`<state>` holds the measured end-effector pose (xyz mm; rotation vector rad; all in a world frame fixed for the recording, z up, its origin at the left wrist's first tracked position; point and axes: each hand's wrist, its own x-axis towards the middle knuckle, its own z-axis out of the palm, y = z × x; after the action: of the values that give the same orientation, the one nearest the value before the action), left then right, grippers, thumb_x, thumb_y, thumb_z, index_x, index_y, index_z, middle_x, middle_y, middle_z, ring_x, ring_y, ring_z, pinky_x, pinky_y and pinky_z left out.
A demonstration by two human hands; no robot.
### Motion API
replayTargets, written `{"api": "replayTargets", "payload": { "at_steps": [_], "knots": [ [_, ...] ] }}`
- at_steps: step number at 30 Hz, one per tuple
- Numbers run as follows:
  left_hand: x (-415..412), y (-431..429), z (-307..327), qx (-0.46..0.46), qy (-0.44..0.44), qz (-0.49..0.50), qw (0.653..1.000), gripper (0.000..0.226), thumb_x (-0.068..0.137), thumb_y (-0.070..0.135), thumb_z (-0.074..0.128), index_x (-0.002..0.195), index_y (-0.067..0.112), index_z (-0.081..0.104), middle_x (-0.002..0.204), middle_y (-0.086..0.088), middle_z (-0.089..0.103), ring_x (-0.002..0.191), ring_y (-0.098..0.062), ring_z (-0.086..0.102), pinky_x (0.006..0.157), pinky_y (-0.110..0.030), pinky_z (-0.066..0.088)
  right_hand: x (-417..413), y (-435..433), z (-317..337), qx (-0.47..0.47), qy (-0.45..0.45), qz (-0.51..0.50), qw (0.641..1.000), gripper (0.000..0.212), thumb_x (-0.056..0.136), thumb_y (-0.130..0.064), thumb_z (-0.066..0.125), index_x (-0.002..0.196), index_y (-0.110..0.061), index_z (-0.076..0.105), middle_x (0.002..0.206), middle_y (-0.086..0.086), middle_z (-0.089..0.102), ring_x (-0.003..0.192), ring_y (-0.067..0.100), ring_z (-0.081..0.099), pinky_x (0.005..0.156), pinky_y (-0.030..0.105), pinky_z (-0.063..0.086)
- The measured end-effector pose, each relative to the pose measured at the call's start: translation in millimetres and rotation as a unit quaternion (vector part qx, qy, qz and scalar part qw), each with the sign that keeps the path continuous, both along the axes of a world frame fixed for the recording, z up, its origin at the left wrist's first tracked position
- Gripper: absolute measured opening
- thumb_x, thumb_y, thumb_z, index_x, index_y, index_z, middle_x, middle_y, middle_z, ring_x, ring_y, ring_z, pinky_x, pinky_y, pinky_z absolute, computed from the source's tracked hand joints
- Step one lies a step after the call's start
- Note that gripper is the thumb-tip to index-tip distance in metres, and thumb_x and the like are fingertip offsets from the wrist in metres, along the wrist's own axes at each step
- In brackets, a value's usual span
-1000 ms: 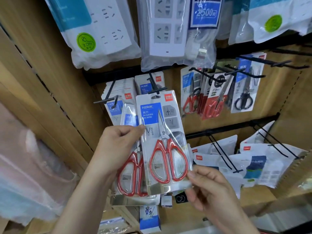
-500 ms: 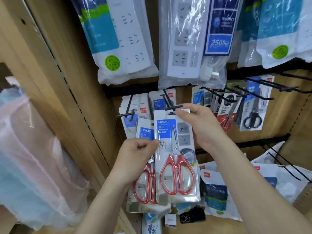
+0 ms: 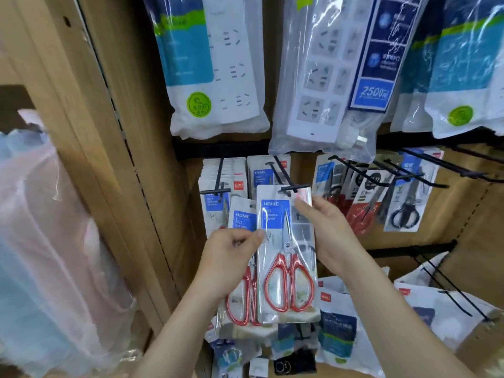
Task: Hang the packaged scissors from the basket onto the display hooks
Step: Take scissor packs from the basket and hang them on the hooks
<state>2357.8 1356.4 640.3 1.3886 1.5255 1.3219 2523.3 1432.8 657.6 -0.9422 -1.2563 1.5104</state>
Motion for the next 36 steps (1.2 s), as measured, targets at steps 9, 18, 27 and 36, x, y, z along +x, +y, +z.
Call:
{"api": "replayTargets", "payload": {
  "at_steps": [9, 18, 27, 36],
  "knots": [
    [-4.4, 8.6, -21.1, 0.008, 0.051, 0.038, 0.998, 0.041, 0.089, 0.046, 0.063, 0.079, 0.009, 0.075, 0.079, -0.016, 0.071, 0.074, -0.026, 0.066, 0.076, -0.049, 0.056, 21.8, -21.5, -43.5, 0.046, -0.134, -0.018, 0.990, 0.034, 0.096, -0.033, 0.055, 0.083, -0.011, 0.077, 0.078, 0.004, 0.076, 0.072, 0.017, 0.071, 0.082, 0.027, 0.055],
    [-9.8, 2.0, -38.8, -0.039, -0.024, -0.010, 0.999, 0.065, 0.080, 0.053, 0.065, 0.077, -0.012, 0.059, 0.063, -0.024, 0.049, 0.064, -0.023, 0.045, 0.064, -0.033, 0.043, 6.7, -10.6, -31.8, -0.026, -0.078, -0.015, 0.996, 0.031, 0.099, -0.036, 0.053, 0.096, -0.014, 0.074, 0.087, 0.005, 0.078, 0.076, 0.015, 0.074, 0.071, 0.028, 0.059],
    [-3.3, 5.5, -45.3, -0.060, 0.037, 0.057, 0.996, 0.042, 0.094, 0.031, 0.063, 0.057, 0.010, 0.063, 0.044, 0.010, 0.045, 0.043, -0.009, 0.041, 0.060, -0.030, 0.045, 19.2, -27.9, -65.6, -0.025, -0.105, -0.017, 0.994, 0.030, 0.101, -0.021, 0.052, 0.077, -0.008, 0.065, 0.052, 0.014, 0.058, 0.036, 0.019, 0.048, 0.039, 0.025, 0.035],
    [-6.7, -39.1, -38.6, -0.060, -0.046, 0.086, 0.993, 0.042, 0.097, -0.005, 0.050, 0.109, 0.032, 0.067, 0.119, 0.018, 0.061, 0.078, 0.009, 0.068, 0.065, -0.026, 0.060, -7.0, 11.0, -73.3, -0.083, -0.133, -0.048, 0.986, 0.034, 0.104, -0.023, 0.046, 0.134, -0.007, 0.050, 0.090, 0.011, 0.072, 0.056, 0.019, 0.063, 0.053, 0.027, 0.053]
  ]
}}
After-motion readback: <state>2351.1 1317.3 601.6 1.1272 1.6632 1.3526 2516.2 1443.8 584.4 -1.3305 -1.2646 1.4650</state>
